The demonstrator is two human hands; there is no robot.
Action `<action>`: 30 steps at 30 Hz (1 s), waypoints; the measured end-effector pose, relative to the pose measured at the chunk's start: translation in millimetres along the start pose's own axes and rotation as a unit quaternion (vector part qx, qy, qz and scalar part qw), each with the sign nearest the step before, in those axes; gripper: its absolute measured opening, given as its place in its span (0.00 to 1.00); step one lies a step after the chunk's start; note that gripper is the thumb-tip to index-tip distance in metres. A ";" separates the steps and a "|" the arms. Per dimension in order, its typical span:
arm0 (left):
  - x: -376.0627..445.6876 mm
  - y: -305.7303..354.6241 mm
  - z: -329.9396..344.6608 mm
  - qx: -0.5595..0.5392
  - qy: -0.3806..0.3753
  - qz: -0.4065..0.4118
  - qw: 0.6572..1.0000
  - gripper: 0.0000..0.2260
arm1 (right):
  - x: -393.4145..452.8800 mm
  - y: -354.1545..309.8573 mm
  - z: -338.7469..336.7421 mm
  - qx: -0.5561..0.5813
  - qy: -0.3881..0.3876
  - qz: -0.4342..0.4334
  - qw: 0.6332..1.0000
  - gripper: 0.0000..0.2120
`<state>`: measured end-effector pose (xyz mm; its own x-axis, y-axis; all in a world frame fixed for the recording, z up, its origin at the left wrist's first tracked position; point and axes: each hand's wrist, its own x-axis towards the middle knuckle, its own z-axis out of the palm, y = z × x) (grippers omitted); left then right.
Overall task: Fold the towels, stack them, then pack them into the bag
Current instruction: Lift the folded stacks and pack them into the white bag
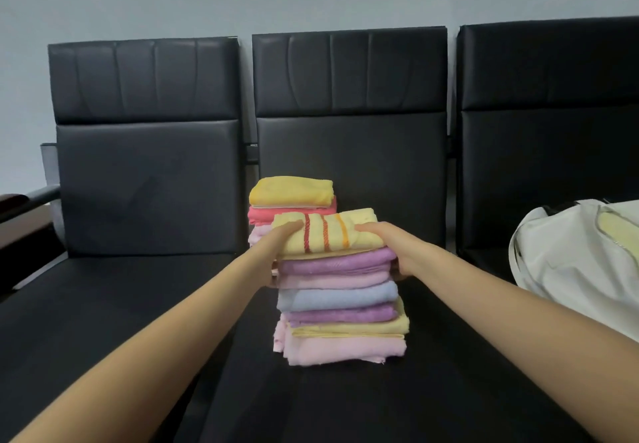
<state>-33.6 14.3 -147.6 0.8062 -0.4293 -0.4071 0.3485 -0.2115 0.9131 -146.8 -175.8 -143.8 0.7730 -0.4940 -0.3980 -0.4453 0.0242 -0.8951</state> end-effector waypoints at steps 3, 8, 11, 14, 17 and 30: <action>-13.4 3.7 -5.2 0.044 0.001 -0.006 0.999 0.41 | -15.1 2.0 -2.4 -0.026 -0.018 0.020 0.999 0.22; -29.6 -21.4 -6.8 0.092 -0.021 -0.010 0.995 0.27 | -30.6 39.0 -4.1 0.029 -0.072 -0.026 0.997 0.15; -35.7 -34.8 -3.6 0.097 -0.023 0.012 0.995 0.25 | -27.2 58.6 -3.2 0.061 -0.080 -0.065 0.993 0.24; -43.8 -39.4 -2.7 0.075 -0.018 0.039 0.996 0.25 | -34.4 63.8 -2.3 0.079 -0.070 -0.084 0.991 0.23; -51.7 -38.3 -7.8 0.044 -0.016 0.042 0.998 0.25 | -40.4 62.0 -3.3 0.068 -0.033 -0.099 0.992 0.28; -53.9 -33.0 -27.5 0.179 -0.042 0.022 0.983 0.44 | -58.1 67.6 0.7 0.030 -0.039 -0.084 0.995 0.37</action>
<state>-75.4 68.6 -155.2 0.7693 -0.5130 -0.3809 0.1111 -0.4797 0.8704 -221.5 -144.8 -181.3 0.8681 -0.4258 -0.2549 -0.2817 0.0001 -0.9595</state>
